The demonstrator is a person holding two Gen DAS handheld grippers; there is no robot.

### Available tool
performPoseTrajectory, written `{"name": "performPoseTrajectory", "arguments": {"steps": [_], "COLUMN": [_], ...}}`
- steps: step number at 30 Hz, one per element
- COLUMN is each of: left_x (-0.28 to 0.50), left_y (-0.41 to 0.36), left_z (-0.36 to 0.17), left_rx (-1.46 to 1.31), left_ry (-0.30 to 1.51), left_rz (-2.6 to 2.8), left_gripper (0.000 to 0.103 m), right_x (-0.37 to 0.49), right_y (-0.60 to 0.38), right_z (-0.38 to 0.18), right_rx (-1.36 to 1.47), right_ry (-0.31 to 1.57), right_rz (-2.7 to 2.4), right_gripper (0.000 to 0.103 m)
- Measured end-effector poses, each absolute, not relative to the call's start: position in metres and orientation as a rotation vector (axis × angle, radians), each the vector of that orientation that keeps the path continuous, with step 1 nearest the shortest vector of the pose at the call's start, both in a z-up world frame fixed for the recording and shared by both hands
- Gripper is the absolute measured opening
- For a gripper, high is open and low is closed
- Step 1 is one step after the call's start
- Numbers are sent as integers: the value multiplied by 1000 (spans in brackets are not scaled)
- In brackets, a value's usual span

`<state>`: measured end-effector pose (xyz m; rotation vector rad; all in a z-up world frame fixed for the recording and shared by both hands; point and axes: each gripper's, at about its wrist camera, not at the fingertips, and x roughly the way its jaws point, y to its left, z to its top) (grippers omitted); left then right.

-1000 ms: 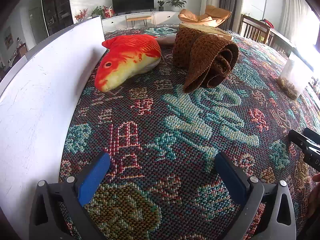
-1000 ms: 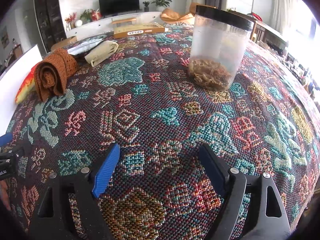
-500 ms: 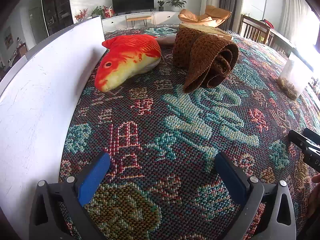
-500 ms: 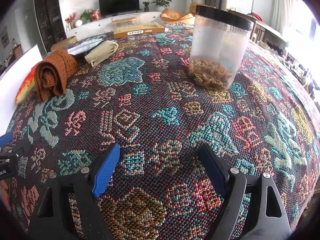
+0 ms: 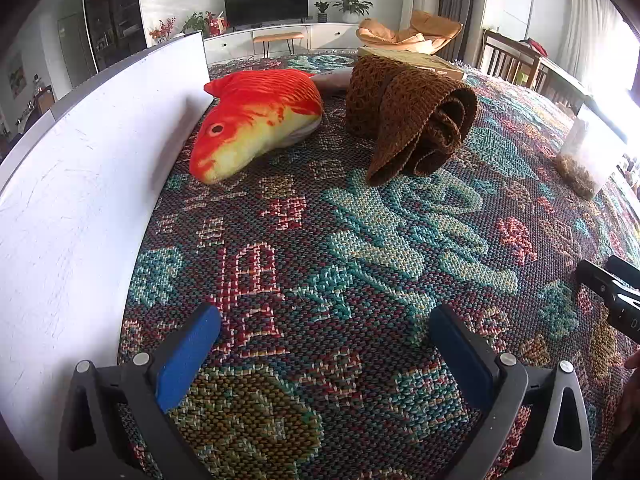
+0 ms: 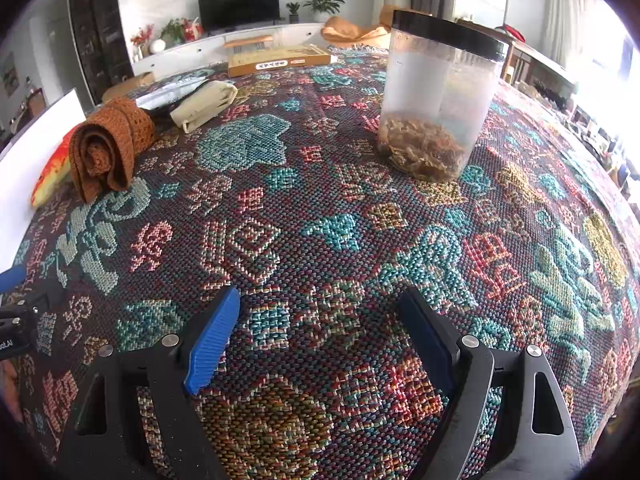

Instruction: Organize soft objects

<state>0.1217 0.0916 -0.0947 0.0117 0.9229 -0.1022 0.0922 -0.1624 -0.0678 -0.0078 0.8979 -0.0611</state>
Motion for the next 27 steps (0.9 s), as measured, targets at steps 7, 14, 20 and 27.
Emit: {"name": "performPoseTrajectory", "arguments": {"steps": [7,14,20,27], "left_x": [122,122,122,122], "left_y": [91,91,90,91], "left_z": [-95,-95,-95,-95], "left_rx": [11,10,10,10], "left_ry": [923,923,923,923], "left_rz": [-102,-103,-102,-102], "left_gripper": [103,103,103,103], "right_x": [156,234,212,97], "right_y": [-104,-5,-45,-181], "right_z": [2,-21,-28,-37], "right_rx": [27,-123,45,417], "right_ry": [844,998,963,918], "right_rz": [235,317,321,268], "right_gripper": [84,82,40,41]}}
